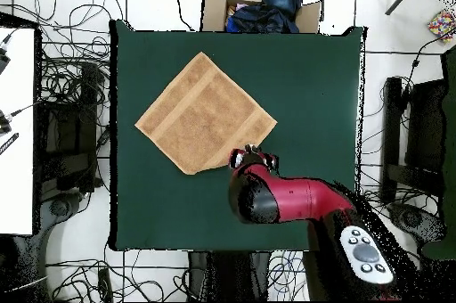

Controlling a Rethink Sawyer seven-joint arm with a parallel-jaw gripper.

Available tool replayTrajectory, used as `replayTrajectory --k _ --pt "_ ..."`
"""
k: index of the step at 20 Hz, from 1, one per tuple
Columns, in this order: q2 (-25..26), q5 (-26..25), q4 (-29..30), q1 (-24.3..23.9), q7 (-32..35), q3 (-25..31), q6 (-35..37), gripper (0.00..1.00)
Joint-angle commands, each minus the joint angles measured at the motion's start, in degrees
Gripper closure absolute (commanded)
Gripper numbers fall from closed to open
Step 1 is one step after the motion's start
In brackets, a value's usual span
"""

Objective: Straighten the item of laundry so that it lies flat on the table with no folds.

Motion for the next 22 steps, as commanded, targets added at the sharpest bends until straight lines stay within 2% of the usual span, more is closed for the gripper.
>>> replayTrajectory --k 1,6,10,12,13,16,22 --pt "9.89 6.43 -9.5 4.6 11.6 -4.48 -5.2 1.0" --pt "15.84 11.51 -16.21 11.37 10.61 -9.59 -2.89 1.0" --pt "17.29 16.18 -19.62 17.05 10.85 -13.94 -1.33 1.0" --pt "17.12 17.15 -20.1 17.19 9.87 -12.93 -0.54 1.0" --pt "17.03 17.63 -20.33 17.26 9.38 -12.42 -0.15 0.0" --pt "16.49 22.16 -20.86 21.89 11.62 -15.09 2.7 0.0" --pt "18.93 27.21 -20.37 24.58 12.35 -14.45 -1.06 0.0"
